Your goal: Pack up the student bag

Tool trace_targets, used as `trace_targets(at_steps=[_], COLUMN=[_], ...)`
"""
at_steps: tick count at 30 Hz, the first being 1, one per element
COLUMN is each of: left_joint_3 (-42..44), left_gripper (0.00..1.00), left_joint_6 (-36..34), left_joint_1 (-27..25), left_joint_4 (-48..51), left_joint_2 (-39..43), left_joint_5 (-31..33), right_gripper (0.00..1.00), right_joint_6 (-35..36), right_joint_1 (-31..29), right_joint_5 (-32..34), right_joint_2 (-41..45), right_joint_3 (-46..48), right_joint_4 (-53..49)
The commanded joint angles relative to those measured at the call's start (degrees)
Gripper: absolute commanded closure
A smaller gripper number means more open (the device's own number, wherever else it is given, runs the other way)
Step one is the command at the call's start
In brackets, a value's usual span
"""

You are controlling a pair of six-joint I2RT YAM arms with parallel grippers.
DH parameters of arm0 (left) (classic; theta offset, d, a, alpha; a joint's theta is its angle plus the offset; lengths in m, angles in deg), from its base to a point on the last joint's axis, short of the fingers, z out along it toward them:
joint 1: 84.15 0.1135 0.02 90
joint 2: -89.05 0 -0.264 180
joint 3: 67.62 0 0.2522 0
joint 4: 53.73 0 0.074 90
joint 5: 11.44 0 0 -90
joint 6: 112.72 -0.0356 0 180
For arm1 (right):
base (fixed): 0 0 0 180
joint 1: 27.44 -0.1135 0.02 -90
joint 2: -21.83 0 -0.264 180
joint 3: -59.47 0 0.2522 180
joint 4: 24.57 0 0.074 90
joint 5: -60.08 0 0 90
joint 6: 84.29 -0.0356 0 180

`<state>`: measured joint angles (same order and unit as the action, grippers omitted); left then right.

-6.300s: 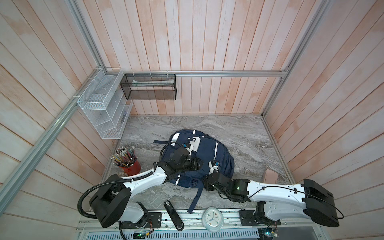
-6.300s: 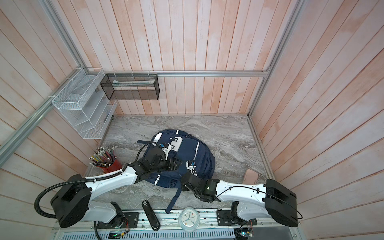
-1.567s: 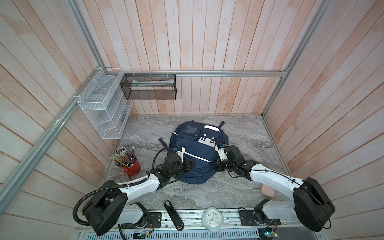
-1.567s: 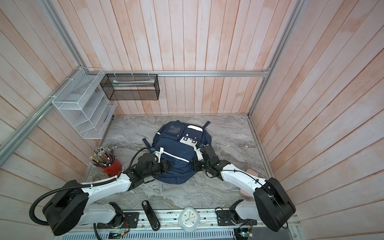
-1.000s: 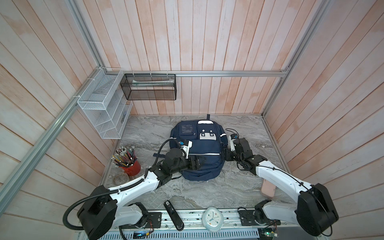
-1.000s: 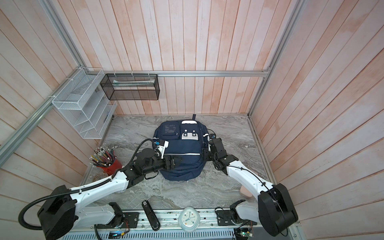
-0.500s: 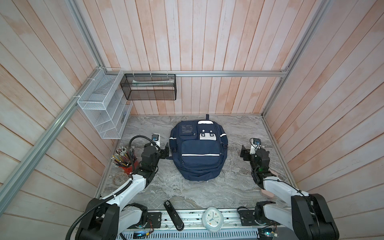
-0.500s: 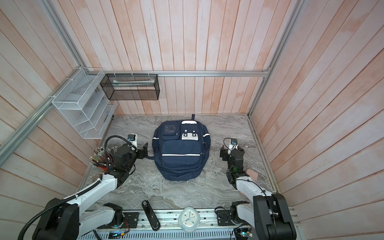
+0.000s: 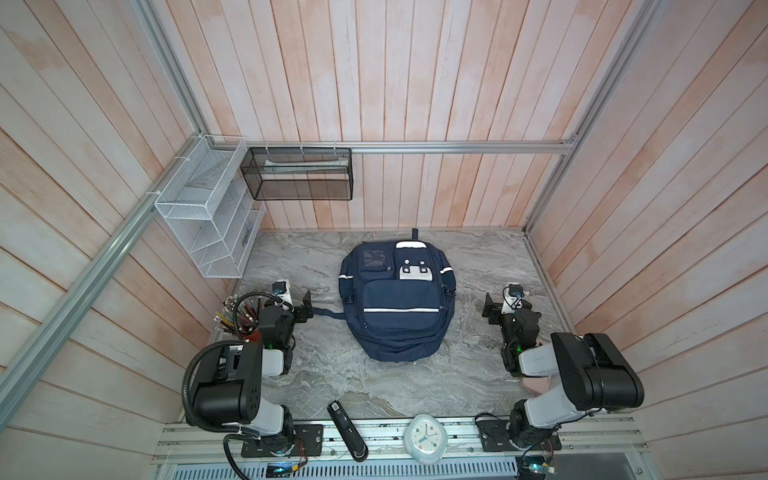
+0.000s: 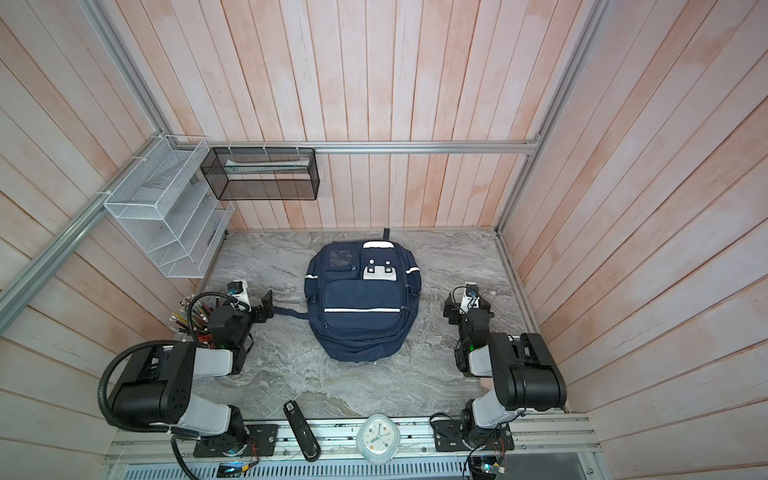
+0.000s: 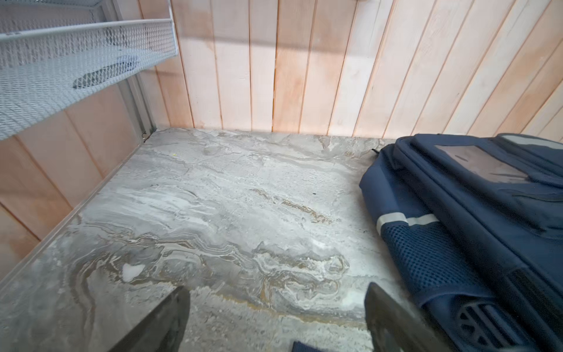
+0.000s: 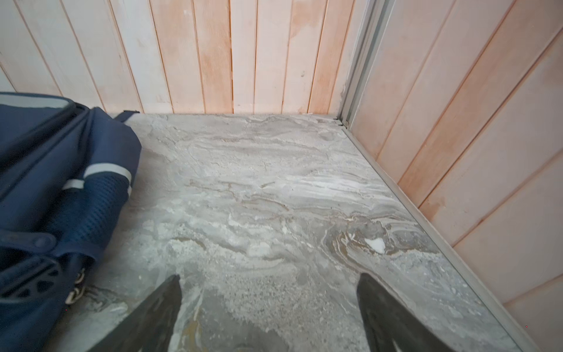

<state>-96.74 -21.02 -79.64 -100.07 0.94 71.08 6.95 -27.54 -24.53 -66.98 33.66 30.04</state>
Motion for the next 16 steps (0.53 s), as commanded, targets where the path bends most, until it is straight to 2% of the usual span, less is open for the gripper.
trace_targets(at_steps=[1, 2, 3, 7, 13, 16], left_joint_3=[-0.6, -0.7, -0.5, -1.0, -1.1, -1.2], left_gripper=[0.09, 0.08, 0.07, 0.00, 0.00, 0.00], left_joint_6=[-0.1, 0.0, 0.0, -0.2, -0.2, -0.2], left_joint_1=[0.3, 0.3, 0.2, 0.1, 0.1, 0.0], left_joint_4=[-4.1, -5.7, -6.2, -4.5, -4.1, -3.8], left_joint_2=[-0.2, -1.1, -1.1, -0.6, -0.6, -0.5], left_joint_5=[-3.5, -3.7, -3.6, -3.5, -3.3, -2.9], right_gripper=[0.09, 0.08, 0.02, 0.02, 0.02, 0.02], right_joint_6=[-2.0, -2.0, -2.5, -2.2, -2.2, -2.9], right_joint_1=[1.3, 1.4, 1.4, 1.4, 1.4, 2.6], right_joint_5=[-3.1, -2.8, -2.6, -2.9, -3.0, -5.0], right_joint_2=[2.2, 1.8, 1.5, 1.8, 1.8, 1.7], right_joint_3=[-2.3, -2.0, -1.7, -1.9, -2.1, -2.5], right_joint_4=[-0.8, 0.6, 1.6, 0.7, 0.3, -0.4])
